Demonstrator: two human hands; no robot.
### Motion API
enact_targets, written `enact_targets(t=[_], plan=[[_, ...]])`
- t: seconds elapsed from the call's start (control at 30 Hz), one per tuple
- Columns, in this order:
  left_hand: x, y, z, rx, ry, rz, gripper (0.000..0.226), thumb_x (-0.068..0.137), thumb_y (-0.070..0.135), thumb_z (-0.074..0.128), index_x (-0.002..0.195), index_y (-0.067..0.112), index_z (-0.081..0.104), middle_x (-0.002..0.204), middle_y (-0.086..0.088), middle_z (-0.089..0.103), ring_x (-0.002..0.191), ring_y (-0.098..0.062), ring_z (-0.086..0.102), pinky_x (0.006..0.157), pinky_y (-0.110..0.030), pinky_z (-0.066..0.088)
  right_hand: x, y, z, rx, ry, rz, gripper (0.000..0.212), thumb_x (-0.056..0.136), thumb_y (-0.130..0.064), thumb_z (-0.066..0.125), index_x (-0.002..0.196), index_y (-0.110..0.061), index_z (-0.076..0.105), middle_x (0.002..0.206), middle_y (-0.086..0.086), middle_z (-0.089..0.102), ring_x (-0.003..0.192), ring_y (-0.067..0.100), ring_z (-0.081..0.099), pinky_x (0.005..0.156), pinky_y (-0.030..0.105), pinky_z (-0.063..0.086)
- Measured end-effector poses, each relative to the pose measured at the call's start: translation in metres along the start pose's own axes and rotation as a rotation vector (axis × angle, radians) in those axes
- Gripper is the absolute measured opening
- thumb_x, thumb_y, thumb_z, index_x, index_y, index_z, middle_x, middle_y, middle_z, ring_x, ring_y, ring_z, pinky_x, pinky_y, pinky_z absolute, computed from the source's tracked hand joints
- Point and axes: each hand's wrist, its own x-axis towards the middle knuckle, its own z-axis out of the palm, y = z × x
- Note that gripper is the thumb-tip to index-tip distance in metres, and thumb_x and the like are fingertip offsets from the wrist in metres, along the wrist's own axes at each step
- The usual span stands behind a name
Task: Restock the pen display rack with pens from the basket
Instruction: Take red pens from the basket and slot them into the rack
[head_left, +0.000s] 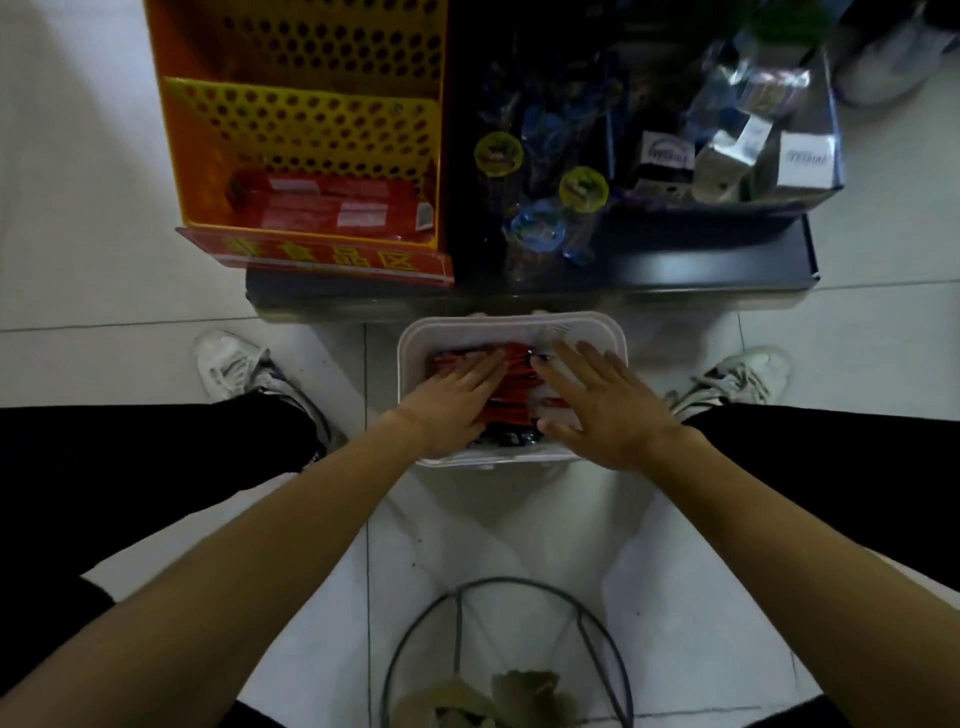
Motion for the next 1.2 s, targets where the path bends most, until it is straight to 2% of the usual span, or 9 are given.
enact_targets(t=[0.2,0.37,0.47,0.57,0.63,0.77,0.97,1.1,1.2], plan=[[0.031,-0.001,0.032,-0.078,0.041,-0.157,0.085,0.097,0.035,0.046,0.151,0.011,-0.014,0.161,-0.009,-0.015,0.148,-0.027,-0.011,0.117,-0.039,-0.013,0.016,0.004,0.025,0.005,-0.024,-0.002,0.074,0.097,-0.062,0.028,0.153,-0.035,-0.013,0.162,0.0,-0.019,0.15,0.022,-0.017,0.118,0.04,-0.011],[0.05,-0.002,0.04,-0.128,0.16,-0.265,0.095,0.086,0.047,0.062,0.153,0.017,0.003,0.156,-0.011,0.014,0.144,-0.032,0.015,0.12,-0.048,0.006,0.024,0.008,0.04,-0.023,-0.016,-0.002,0.084,0.078,-0.07,-0.002,0.153,-0.035,-0.009,0.163,0.001,-0.018,0.15,0.023,-0.017,0.12,0.044,-0.009],[0.06,-0.011,0.038,-0.158,0.106,-0.294,0.097,0.079,0.051,0.069,0.151,0.02,0.012,0.153,-0.01,0.019,0.141,-0.031,0.021,0.118,-0.048,0.014,0.021,0.014,0.038,-0.014,0.009,0.005,0.083,0.077,-0.069,-0.004,0.153,-0.037,-0.011,0.163,0.0,-0.017,0.15,0.023,-0.016,0.122,0.045,-0.006],[0.061,-0.016,0.039,-0.122,0.112,-0.268,0.086,0.08,0.046,0.07,0.147,0.022,0.022,0.152,-0.009,0.02,0.14,-0.031,0.022,0.118,-0.048,0.018,0.017,0.019,0.029,-0.019,0.043,-0.013,0.077,0.078,-0.068,-0.006,0.147,-0.037,-0.021,0.16,-0.001,-0.023,0.149,0.021,-0.02,0.121,0.041,-0.011],[0.06,-0.018,0.04,-0.109,0.102,-0.254,0.075,0.083,0.044,0.067,0.144,0.023,0.029,0.151,-0.009,0.021,0.139,-0.031,0.022,0.118,-0.048,0.019,0.015,0.019,0.024,-0.014,0.066,-0.039,0.072,0.081,-0.068,-0.004,0.144,-0.038,-0.023,0.157,-0.002,-0.027,0.148,0.02,-0.022,0.12,0.04,-0.013],[0.06,-0.017,0.034,-0.046,0.086,-0.229,0.06,0.087,0.04,0.063,0.139,0.022,0.038,0.148,-0.006,0.029,0.137,-0.029,0.027,0.115,-0.047,0.022,0.014,0.019,0.021,0.001,0.153,-0.077,0.069,0.09,-0.065,0.01,0.15,-0.037,-0.011,0.16,-0.002,-0.017,0.15,0.022,-0.014,0.121,0.043,-0.006],[0.056,-0.014,0.034,-0.114,0.102,-0.201,0.051,0.092,0.024,0.059,0.14,0.019,0.041,0.146,-0.005,0.042,0.135,-0.026,0.036,0.116,-0.041,0.024,0.012,0.01,0.018,0.079,0.11,-0.068,0.07,0.084,-0.067,0.002,0.146,-0.041,-0.018,0.16,-0.006,-0.017,0.149,0.015,-0.011,0.119,0.034,-0.011],[0.042,-0.012,0.034,-0.209,0.15,-0.155,0.038,0.095,0.015,0.051,0.134,0.014,0.048,0.14,-0.009,0.049,0.129,-0.028,0.044,0.113,-0.039,0.03,0.014,0.005,0.016,0.249,0.076,-0.024,0.068,0.099,-0.056,0.03,0.155,-0.032,-0.001,0.164,-0.003,0.007,0.151,0.018,0.01,0.119,0.03,0.005],[0.035,-0.011,0.031,-0.291,0.146,-0.12,0.039,0.097,0.013,0.045,0.136,0.017,0.041,0.135,-0.009,0.051,0.121,-0.027,0.05,0.108,-0.038,0.037,0.011,0.002,0.009,0.349,0.111,0.012,0.066,0.1,-0.049,0.036,0.156,-0.029,0.008,0.163,-0.002,0.014,0.149,0.018,0.018,0.119,0.032,0.016]])
